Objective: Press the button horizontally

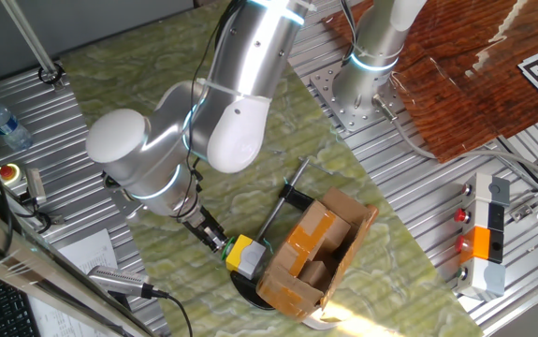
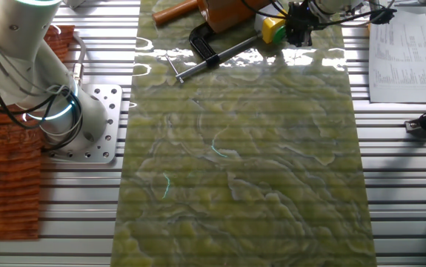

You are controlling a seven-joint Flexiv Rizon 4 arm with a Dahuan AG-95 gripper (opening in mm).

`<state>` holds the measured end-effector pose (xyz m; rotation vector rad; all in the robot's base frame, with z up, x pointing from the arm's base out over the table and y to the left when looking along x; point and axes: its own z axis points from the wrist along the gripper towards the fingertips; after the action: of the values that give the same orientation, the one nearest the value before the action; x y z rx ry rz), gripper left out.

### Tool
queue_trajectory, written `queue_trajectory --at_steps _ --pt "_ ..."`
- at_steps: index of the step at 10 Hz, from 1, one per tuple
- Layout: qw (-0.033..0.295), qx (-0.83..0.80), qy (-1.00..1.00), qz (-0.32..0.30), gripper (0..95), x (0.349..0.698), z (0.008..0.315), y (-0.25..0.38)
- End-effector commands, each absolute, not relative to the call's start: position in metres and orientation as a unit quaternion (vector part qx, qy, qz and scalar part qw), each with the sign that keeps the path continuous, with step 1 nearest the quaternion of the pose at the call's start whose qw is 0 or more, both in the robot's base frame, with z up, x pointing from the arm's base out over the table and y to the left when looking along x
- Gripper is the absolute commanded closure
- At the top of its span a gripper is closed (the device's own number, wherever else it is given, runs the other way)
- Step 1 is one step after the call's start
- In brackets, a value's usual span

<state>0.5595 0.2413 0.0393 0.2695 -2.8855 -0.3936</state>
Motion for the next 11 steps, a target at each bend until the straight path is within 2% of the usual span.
queue_trajectory --at_steps 1,4,5,11 --pt "0.108 0.092 -0.981 -0.135 95.0 0.559 0.040 0.243" --pt "0.108 0.092 -0.982 -0.126 95.0 0.559 0.040 0.243" --pt "0.107 0.103 -0.983 -0.105 95.0 0.560 0.040 0.241" --pt "0.102 0.120 -0.981 -0.112 95.0 0.578 0.042 0.213"
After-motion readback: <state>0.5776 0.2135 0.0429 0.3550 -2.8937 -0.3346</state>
